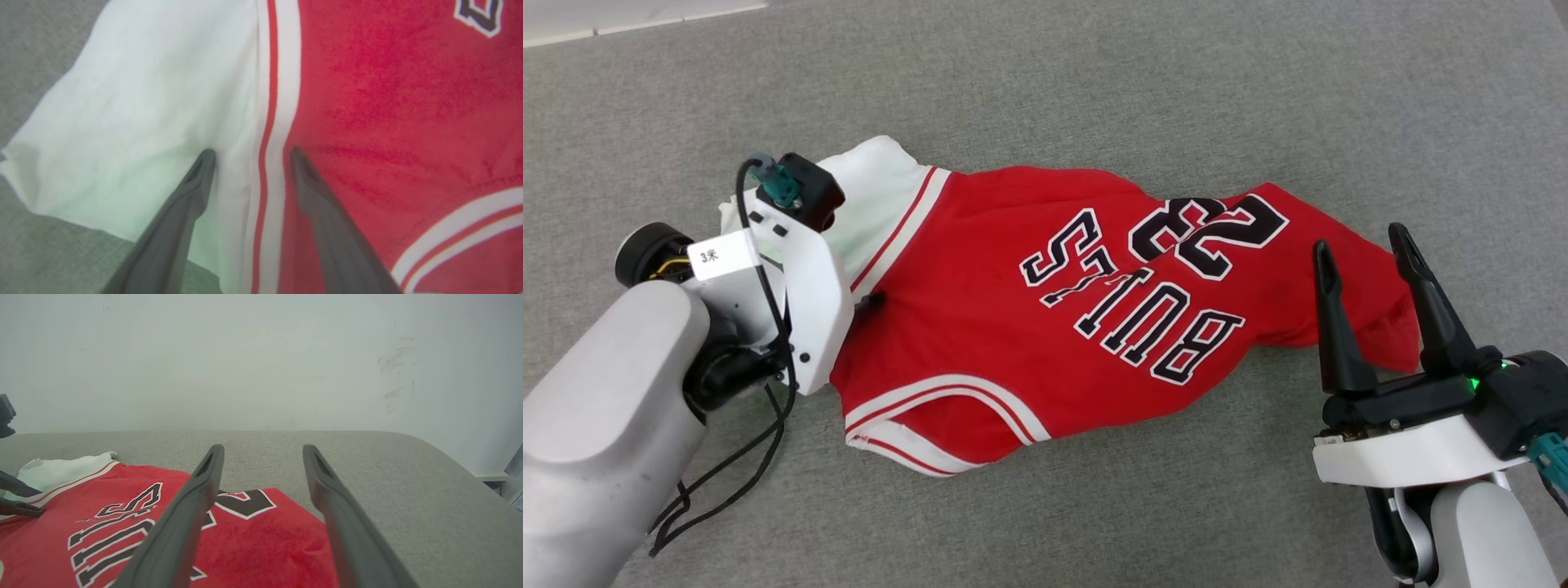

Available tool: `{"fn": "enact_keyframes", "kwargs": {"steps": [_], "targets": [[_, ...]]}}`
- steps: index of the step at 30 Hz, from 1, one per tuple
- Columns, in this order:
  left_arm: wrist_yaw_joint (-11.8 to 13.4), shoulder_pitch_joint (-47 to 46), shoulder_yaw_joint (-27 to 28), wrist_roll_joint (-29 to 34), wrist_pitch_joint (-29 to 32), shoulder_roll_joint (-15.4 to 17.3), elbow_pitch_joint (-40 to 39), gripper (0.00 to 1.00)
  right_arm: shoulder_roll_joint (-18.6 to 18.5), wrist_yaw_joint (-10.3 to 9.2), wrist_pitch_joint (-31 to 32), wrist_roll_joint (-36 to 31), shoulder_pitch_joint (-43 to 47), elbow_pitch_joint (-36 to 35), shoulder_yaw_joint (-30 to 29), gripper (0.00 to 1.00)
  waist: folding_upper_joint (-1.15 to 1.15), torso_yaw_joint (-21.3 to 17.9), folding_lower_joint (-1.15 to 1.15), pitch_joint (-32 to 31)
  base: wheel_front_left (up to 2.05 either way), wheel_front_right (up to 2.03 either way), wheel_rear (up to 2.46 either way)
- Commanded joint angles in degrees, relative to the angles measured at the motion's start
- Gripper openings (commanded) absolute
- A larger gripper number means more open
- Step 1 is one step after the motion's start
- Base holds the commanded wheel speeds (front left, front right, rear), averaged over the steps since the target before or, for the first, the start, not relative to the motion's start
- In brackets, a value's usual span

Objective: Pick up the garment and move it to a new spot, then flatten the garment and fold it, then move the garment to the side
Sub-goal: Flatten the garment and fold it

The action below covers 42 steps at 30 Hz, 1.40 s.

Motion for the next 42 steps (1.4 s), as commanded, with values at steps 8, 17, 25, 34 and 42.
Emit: {"fn": "enact_keyframes", "kwargs": {"steps": [8,17,25,34,42], "targets": [[1.7,1.9,4.4,-1.7,-10.9,0.4,6.0,0.00,0.0,-0.02,-0.1,-0.8,0.0,0.4,-0.4,1.00,-0.01,2.9,0.00,-1.4,0.00,0.00,0.00],[5.3,11.7,10.1,-5.2,-20.2,3.6,3.2,0.00,0.0,-0.02,-0.1,-2.0,1.8,1.3,-0.3,1.00,-0.01,7.6,0.00,-5.8,0.00,0.00,0.00],[8.4,26.7,9.3,-7.9,-21.7,5.2,-6.3,0.00,0.0,-0.02,-0.1,-2.9,3.0,1.8,-0.3,1.00,-0.01,10.8,0.00,-8.8,0.00,0.00,0.00],[11.9,33.1,8.8,-3.9,-31.1,2.7,-15.8,1.00,0.0,-0.02,-0.1,-3.2,4.1,2.3,-0.4,1.00,-0.01,12.5,0.00,-11.1,0.00,0.00,0.00],[11.0,30.4,10.7,4.7,-49.8,-0.1,-16.9,1.00,0.0,-0.02,-0.1,-3.7,4.4,2.2,-1.3,1.00,-0.01,12.1,0.00,-12.6,0.00,0.00,0.00]]}}
